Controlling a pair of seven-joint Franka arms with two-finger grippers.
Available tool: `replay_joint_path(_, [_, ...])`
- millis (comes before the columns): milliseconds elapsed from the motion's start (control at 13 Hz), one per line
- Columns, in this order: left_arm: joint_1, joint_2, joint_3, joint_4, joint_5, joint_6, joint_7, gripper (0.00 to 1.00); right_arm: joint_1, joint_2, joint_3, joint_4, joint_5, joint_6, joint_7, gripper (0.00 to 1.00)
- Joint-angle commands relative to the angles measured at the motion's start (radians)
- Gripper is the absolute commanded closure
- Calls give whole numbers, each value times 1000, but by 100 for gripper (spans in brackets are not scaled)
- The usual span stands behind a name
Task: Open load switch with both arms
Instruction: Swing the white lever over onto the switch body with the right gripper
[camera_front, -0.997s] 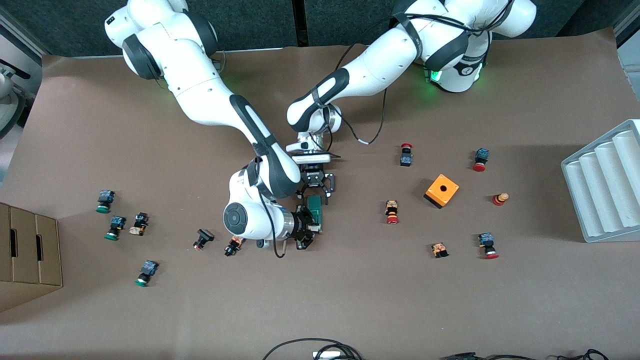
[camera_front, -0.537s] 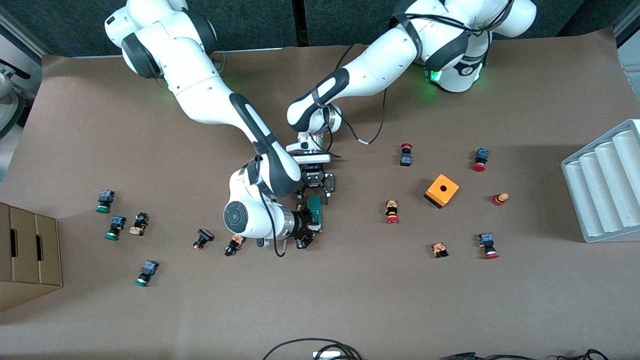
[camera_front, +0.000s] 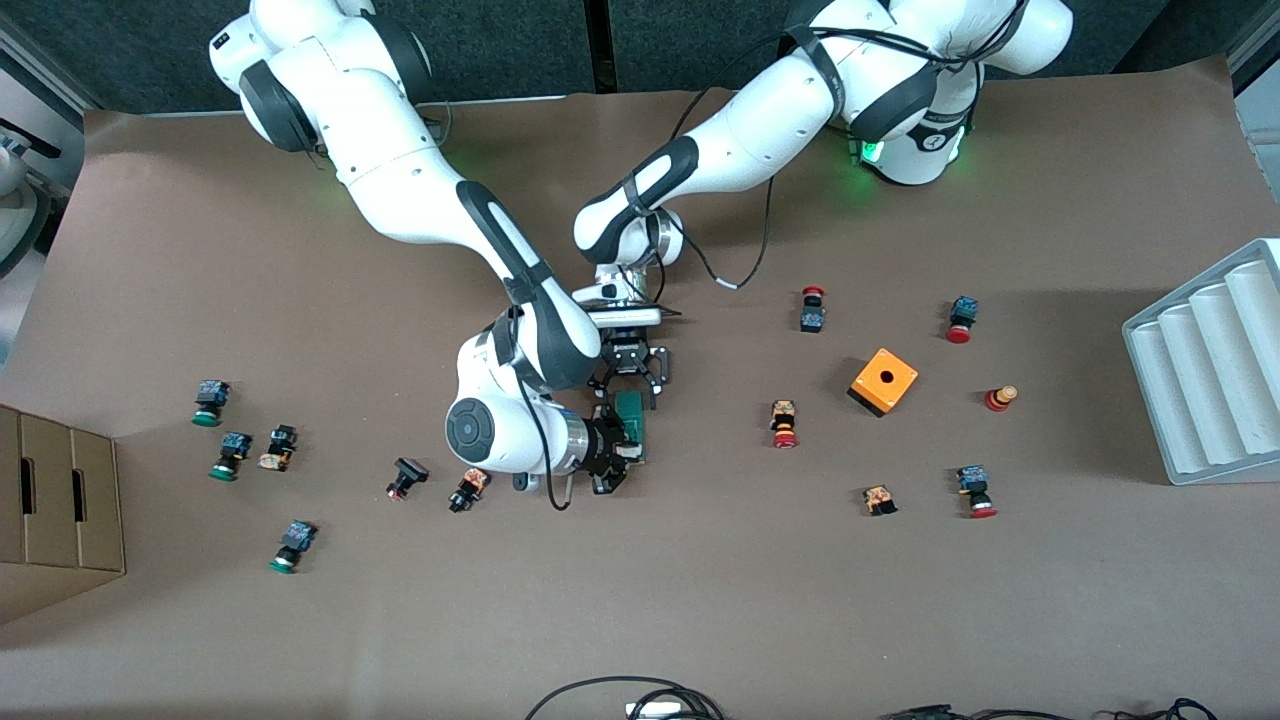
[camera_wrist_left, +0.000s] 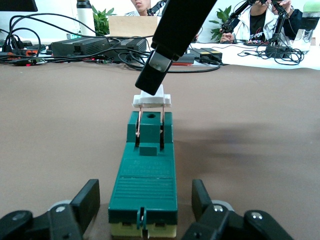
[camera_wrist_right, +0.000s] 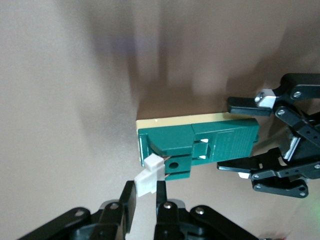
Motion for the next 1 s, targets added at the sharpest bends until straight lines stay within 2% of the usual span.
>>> replay_joint_path(0, [-17, -2, 12, -3, 17, -18, -26, 18, 24, -43, 18, -122, -42, -76, 8, 77])
replay_joint_path(920, [-17, -2, 12, -3, 17, -18, -26, 18, 15, -71, 18, -115, -47, -110, 13, 77])
